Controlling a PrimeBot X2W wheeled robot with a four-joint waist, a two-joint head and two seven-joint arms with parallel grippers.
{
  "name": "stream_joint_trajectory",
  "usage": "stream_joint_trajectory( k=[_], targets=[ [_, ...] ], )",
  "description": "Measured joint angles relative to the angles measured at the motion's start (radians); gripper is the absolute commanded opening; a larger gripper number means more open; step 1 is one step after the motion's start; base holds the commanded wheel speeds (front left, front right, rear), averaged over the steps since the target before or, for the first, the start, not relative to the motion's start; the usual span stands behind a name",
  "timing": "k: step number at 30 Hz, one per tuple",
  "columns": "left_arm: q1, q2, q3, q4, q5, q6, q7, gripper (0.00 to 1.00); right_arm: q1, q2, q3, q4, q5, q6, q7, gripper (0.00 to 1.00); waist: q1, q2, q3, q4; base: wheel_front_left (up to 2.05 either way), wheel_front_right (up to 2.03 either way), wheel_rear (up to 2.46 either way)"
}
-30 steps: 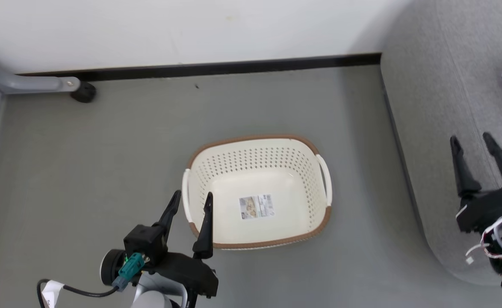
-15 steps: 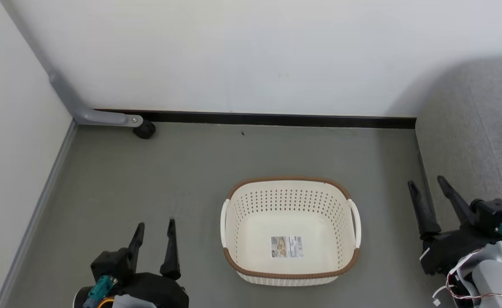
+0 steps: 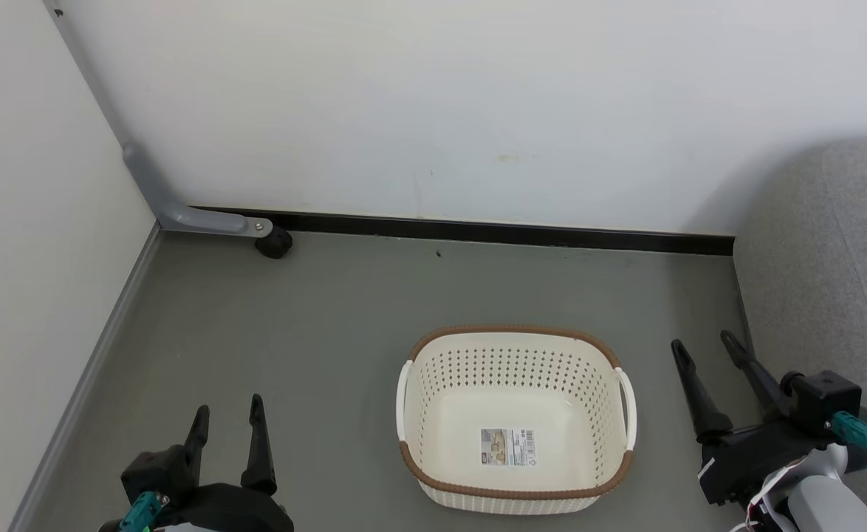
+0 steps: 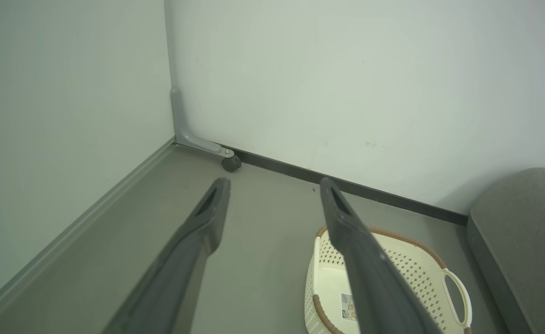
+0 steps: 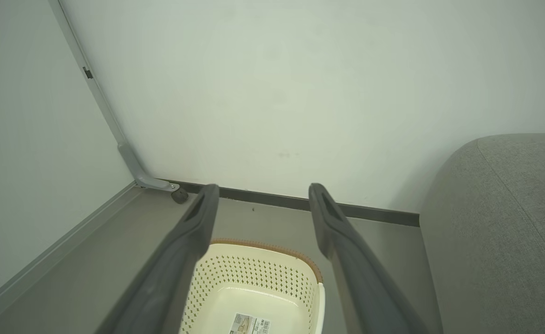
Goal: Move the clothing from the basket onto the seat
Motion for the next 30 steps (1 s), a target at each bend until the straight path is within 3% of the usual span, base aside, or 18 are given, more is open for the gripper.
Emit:
stream_joint_trajectory(
  k=[7,8,15,30],
  targets=[
    [0.000,0.000,0.001,0.002,0.014,0.000,0.000,1.00,0.014,0.002,-0.014,-0.011,0.000,0.000,0.000,1.00,0.0000,0.0001,-0.003,-0.001,0.00,0.00,0.00],
    [0.001,-0.001,0.000,0.005,0.019,0.000,0.000,0.00,0.016,0.005,-0.014,-0.008,0.000,0.000,0.000,0.00,0.0000,0.0001,-0.004,-0.001,0.00,0.00,0.00],
    [0.050,-0.017,0.000,0.053,0.016,-0.001,0.009,0.00,0.084,0.035,-0.007,0.041,0.002,0.000,0.009,0.00,0.0000,0.0001,-0.004,-0.001,0.00,0.00,0.00],
    [0.050,-0.027,0.050,0.039,-0.145,-0.036,0.064,0.00,0.083,0.051,-0.071,0.014,0.188,0.000,0.066,0.00,0.0000,0.0001,-0.005,-0.018,0.00,0.00,0.00]
  ],
)
